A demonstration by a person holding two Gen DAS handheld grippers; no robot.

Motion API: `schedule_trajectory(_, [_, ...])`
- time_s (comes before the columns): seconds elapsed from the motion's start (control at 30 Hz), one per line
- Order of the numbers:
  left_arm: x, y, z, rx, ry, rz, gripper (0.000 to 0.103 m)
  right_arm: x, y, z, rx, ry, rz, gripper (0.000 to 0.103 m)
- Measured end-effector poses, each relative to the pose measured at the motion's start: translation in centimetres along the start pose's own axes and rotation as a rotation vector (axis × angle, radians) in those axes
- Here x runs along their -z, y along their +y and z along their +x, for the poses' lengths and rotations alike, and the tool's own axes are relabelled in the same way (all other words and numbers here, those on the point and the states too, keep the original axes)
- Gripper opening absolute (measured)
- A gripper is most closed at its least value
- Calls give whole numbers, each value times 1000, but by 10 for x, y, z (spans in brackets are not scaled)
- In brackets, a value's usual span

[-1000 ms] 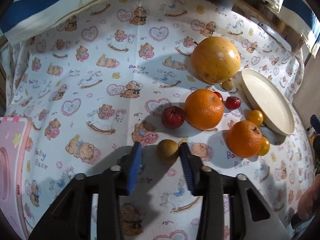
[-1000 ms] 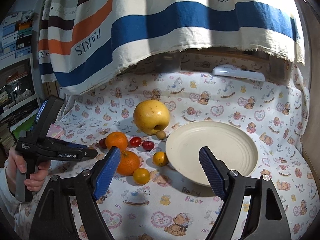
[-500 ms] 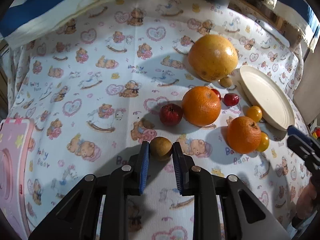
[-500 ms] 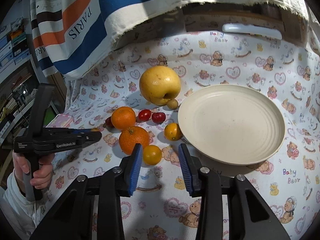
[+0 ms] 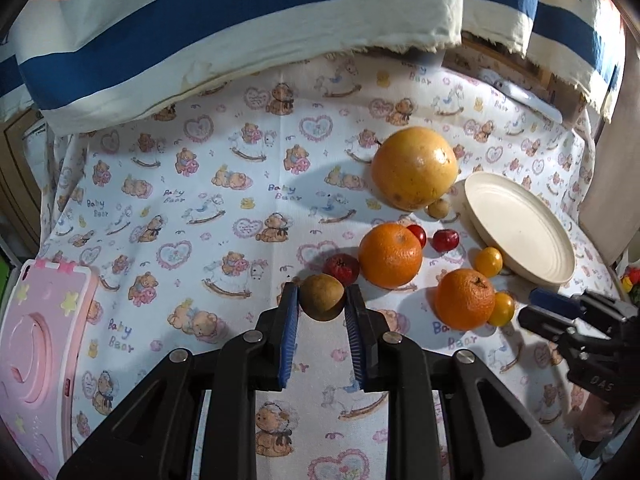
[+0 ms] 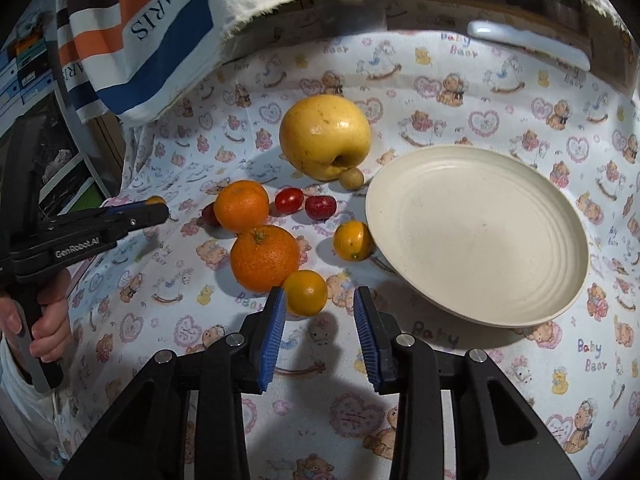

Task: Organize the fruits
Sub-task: 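Close the right tool on a small orange fruit while the left tool lifts the brown fruit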

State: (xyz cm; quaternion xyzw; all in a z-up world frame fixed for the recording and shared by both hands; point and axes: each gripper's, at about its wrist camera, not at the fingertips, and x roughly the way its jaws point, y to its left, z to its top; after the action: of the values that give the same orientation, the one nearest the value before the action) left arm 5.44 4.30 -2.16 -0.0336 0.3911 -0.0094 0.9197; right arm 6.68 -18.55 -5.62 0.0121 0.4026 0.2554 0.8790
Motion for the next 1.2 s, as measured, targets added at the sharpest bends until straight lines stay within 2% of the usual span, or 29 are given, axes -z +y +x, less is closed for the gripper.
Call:
schedule_trajectory(0.17, [-1,4,-3,-16,-25,-20,22,-1,8,14,18,64,-6,36])
schedule_trajectory(0.37, [0,-1,-8,-10,-37,-7,22,-7,26,25,71,87,-43,36])
schedule_trajectory(0.5, [1,-4,-11,-19,-49,9,22,-9,25,30,113,73,-50,36])
schedule_trajectory(0.6, [0,-2,-11,-14,-43,-1,22,-8,22,27,114,59,-39,30])
schedule_trajectory(0.87, [0,-2,-23,-27,-102,8,22,-4,22,-2,116,-41,-51,29])
schedule_trajectory(0.93, [1,-8,-31,-43,-147,36,22,-3,23,-11,122,-71,-61,29])
schedule_trajectory(1.07, [6,-20,-55,-3,-229,89,22,-5,21,-35,135,-143,-74,29])
schedule_trajectory(1.2, [6,-31,-79,3,-307,98,22,-14,16,-68,157,-237,-78,29])
